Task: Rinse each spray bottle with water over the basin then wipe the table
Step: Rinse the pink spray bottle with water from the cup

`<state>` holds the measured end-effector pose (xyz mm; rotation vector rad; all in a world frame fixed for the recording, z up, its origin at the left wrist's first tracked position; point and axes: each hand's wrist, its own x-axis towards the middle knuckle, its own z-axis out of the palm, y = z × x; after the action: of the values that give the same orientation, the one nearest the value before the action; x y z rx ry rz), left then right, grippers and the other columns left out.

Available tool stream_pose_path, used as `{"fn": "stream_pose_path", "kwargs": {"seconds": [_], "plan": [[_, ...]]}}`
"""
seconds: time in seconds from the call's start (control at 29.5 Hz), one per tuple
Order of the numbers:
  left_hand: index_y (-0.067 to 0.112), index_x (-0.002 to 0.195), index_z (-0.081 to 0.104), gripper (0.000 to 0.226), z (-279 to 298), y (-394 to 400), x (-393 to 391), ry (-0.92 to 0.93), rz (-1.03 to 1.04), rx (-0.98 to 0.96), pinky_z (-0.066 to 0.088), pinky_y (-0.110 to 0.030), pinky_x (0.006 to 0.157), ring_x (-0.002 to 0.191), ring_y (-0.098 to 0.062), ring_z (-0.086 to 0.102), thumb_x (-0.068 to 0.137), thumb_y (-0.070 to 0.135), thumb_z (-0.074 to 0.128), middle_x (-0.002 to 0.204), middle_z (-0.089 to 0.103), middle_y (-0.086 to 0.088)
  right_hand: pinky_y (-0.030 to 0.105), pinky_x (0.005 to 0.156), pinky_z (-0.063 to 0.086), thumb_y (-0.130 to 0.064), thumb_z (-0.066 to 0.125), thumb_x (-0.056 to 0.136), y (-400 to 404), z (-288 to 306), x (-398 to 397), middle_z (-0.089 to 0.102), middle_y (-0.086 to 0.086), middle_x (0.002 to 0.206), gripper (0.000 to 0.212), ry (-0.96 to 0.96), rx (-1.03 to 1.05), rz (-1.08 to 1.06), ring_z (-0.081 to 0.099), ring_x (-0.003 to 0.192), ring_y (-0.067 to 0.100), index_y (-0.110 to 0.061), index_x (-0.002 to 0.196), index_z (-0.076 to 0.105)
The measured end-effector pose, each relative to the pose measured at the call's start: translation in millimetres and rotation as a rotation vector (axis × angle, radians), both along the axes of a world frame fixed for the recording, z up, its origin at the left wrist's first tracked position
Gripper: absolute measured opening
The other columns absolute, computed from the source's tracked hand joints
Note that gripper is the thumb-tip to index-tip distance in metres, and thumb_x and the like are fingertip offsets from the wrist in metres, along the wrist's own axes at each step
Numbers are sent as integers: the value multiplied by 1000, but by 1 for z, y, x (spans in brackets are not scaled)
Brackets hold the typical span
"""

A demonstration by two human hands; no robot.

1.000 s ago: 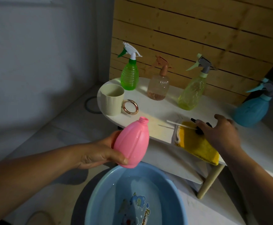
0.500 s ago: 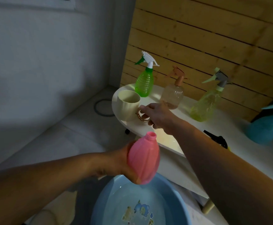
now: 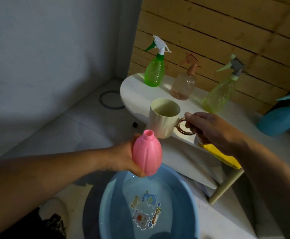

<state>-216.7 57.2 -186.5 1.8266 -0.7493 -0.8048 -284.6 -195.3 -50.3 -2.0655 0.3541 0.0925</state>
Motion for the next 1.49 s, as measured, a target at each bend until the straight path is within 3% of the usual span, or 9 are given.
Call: {"fn": "stream_pose_path", "kwargs": {"seconds": [0.2,0.44,0.58,0.75,0.85,0.98,1.25,1.36,1.49], "plan": [[39,136,47,101,-19,15,-12,-33,-9,38,60,-41,92,115,-12,65,54,19,100,124,65,11,22,46,25,-47,60,96,-9,-3,-37,41,1,65,37,87,-6,52,30,52,9,-16,76,62],[52,129,44,104,-31,29,-14,-89,5,93,61,-40,90,119,-11,61,45,34,104,124,61,19,24,48,23,-39,60,98,-27,-18,-64,47,-2,63,34,399,-77,197,31,52,9,-14,77,67],[57,127,35,105,-39,32,-13,-151,-51,200,61,-33,86,119,-8,56,50,31,101,128,50,23,26,50,30,-44,60,98,-39,-50,-58,50,1,71,34,560,-237,235,37,58,14,-16,81,69],[59,126,34,102,-41,25,-13,-177,-87,215,58,-25,85,117,-2,53,55,26,99,129,45,28,24,50,29,-29,65,92,-29,-128,-46,50,3,72,19,697,-316,222,35,54,15,-18,77,61],[57,134,33,107,-42,19,-11,-169,-117,212,59,-29,89,120,-4,52,56,26,99,132,44,28,21,58,41,-25,59,97,-23,-182,-45,66,2,91,15,646,-426,263,57,69,13,-19,93,72],[58,132,35,105,-46,17,-7,-158,-116,203,59,-34,92,123,-6,52,53,31,100,132,46,27,30,77,48,-41,53,102,-24,-237,-53,72,7,107,36,530,-642,258,67,94,22,-14,111,74],[57,134,36,108,-48,25,-9,-97,-83,260,60,-33,91,123,-5,53,51,38,101,131,47,29,34,95,50,-46,45,105,-14,-291,-67,67,6,129,40,526,-924,424,64,119,27,-19,127,65],[55,134,38,104,-46,24,-8,-73,-95,250,59,-28,88,121,-2,54,54,32,101,130,50,30,36,98,49,-39,44,107,-10,-303,-73,64,6,135,37,558,-961,480,62,123,28,-18,133,60],[53,134,39,102,-46,25,-6,-86,-98,253,59,-33,92,121,-3,55,56,29,100,130,52,27,36,99,49,-34,44,107,1,-308,-79,64,7,134,35,565,-950,512,62,123,28,-19,134,60]]}}
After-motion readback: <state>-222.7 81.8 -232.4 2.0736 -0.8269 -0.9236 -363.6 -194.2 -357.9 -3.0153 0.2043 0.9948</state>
